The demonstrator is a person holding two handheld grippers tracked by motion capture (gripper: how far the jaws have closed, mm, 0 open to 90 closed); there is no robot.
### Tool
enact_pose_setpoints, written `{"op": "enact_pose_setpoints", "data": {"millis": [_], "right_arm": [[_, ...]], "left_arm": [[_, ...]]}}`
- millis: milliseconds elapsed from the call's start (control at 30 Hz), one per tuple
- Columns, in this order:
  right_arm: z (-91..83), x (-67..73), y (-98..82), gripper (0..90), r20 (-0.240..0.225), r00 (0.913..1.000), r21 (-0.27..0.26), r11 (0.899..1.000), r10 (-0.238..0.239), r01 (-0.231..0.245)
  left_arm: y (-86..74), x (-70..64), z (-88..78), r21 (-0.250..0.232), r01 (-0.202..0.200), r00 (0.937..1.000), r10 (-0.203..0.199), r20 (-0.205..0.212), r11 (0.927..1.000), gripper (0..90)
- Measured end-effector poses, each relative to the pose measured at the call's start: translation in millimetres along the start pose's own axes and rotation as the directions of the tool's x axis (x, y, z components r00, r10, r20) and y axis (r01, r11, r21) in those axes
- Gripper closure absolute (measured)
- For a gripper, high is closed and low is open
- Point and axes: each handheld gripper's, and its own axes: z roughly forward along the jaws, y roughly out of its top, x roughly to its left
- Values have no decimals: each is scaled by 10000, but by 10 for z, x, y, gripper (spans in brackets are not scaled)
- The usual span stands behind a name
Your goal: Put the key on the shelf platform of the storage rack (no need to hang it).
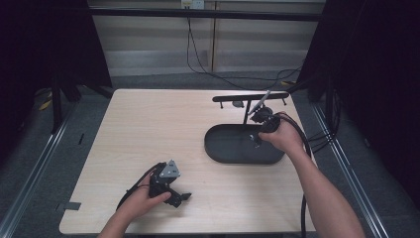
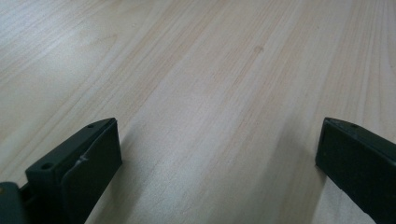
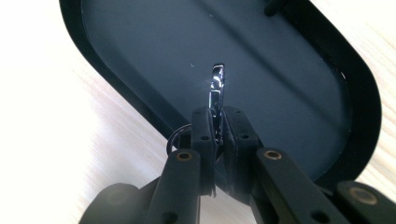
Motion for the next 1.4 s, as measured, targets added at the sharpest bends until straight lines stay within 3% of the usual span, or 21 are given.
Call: {"op": "enact_pose_setpoints", "data": {"millis": [1400], "right_arm": [[290,-78,-13,837,-6,9978,-105,9977,670,-670]], "left_arm": [[0,-1,0,-1,9,10000,-9,3,10000,0]]}}
